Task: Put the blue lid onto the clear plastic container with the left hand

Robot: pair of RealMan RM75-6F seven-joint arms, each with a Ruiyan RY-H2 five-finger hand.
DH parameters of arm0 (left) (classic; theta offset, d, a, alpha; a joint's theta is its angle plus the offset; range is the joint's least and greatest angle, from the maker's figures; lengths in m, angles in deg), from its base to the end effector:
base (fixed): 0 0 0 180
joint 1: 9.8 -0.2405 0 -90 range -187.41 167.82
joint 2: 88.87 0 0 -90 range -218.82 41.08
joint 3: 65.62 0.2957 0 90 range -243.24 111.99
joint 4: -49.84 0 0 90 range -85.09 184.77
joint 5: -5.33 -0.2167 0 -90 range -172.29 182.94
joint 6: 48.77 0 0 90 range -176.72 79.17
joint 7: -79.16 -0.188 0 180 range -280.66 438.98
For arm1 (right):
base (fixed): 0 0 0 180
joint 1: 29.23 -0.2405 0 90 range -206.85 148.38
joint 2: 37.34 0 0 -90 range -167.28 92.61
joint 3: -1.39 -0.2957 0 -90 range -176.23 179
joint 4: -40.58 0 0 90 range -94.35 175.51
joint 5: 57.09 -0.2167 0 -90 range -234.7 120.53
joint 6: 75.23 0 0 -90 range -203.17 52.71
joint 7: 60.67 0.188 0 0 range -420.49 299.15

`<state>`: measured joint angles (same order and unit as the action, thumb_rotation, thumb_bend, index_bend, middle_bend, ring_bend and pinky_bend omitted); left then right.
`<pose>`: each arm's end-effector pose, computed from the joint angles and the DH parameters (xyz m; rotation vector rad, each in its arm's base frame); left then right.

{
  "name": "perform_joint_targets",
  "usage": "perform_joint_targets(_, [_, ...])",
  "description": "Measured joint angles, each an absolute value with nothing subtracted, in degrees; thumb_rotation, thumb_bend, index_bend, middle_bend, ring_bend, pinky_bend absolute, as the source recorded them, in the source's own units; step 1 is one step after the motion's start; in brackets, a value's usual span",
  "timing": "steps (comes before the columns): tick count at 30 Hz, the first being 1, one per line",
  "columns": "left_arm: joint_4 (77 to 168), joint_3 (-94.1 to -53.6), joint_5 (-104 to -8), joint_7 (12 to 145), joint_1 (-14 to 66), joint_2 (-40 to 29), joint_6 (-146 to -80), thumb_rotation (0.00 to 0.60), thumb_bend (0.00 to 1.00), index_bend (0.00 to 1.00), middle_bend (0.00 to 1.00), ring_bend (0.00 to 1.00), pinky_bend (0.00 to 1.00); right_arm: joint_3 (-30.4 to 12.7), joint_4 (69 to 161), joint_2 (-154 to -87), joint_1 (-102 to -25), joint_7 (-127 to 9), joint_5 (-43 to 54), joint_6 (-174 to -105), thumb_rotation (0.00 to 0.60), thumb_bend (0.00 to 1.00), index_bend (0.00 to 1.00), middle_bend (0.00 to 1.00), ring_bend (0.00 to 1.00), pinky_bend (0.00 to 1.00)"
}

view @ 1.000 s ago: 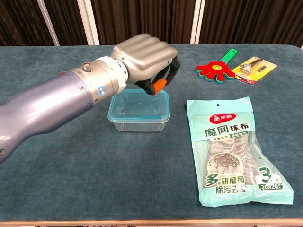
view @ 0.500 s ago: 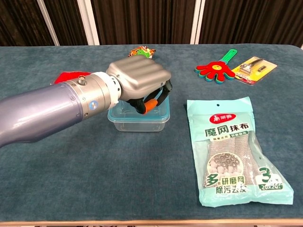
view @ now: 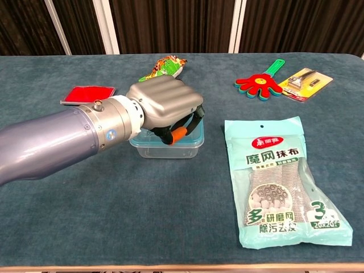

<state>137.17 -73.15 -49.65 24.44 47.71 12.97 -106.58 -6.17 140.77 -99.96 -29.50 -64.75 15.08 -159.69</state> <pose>-0.0355 0.3723 -0.1282 -2.1788 -0.3900 -0.7913 -0.3740 -0.2101 0.1917 1.1010 -1.0364 0.7996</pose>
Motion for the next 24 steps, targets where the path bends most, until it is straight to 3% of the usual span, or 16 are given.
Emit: perform_joint_targets(24, [135.2, -71.8, -51.4, 29.2, 47.7, 14.0, -104.8, 0.600, 0.54, 0.70, 0.62, 0.27, 0.16, -6.4, 141.2, -99.8, -29.7, -65.0, 14.8, -159.4, 0.600, 0.34, 0.00, 0.01, 0.00, 0.00])
